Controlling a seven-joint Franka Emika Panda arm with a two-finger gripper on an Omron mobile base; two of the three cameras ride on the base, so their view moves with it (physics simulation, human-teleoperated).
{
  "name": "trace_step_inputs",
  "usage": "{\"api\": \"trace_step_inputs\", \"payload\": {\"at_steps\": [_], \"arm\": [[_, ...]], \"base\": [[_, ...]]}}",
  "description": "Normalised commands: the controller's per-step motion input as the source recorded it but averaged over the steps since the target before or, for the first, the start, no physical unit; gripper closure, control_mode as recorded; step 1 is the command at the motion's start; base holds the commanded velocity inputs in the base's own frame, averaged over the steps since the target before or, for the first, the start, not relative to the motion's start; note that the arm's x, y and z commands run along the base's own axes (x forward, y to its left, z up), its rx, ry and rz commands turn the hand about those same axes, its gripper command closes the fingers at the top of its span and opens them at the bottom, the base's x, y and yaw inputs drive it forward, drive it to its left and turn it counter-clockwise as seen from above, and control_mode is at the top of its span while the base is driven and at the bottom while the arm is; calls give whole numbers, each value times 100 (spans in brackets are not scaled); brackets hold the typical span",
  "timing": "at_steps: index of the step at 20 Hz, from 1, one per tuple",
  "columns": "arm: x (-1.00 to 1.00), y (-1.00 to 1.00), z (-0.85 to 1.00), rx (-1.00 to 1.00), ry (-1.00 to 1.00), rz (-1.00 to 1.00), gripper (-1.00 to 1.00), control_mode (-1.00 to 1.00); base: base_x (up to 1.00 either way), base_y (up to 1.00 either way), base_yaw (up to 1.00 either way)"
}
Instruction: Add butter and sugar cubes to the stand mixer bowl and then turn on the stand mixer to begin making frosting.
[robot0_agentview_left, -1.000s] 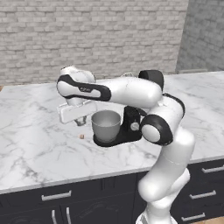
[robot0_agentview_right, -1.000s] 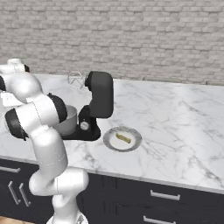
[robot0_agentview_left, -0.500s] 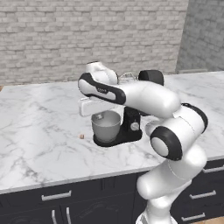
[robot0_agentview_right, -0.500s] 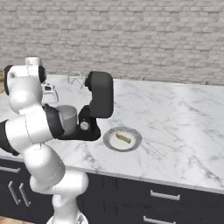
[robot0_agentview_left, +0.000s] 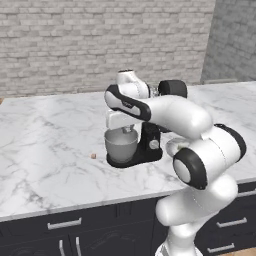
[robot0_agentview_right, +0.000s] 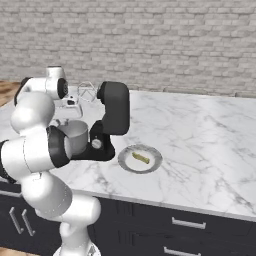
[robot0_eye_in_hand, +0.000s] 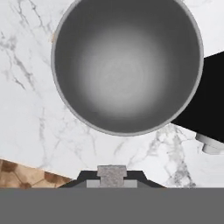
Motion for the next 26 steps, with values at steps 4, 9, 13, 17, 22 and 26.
{"api": "trace_step_inputs", "payload": {"at_steps": [4, 9, 13, 17, 22, 26], "arm": [[41, -17, -25, 0, 0, -2, 100, -100], [29, 0, -39, 0, 0, -1, 100, -100], [23, 0, -45, 0, 0, 0, 100, -100], [18, 0, -43, 0, 0, 0, 100, -100], [14, 0, -40, 0, 0, 0, 100, -100], [15, 3, -37, 0, 0, 0, 100, -100]], "base": [[0, 0, 0], [0, 0, 0], [0, 0, 0], [0, 0, 0], [0, 0, 0], [0, 0, 0]]}}
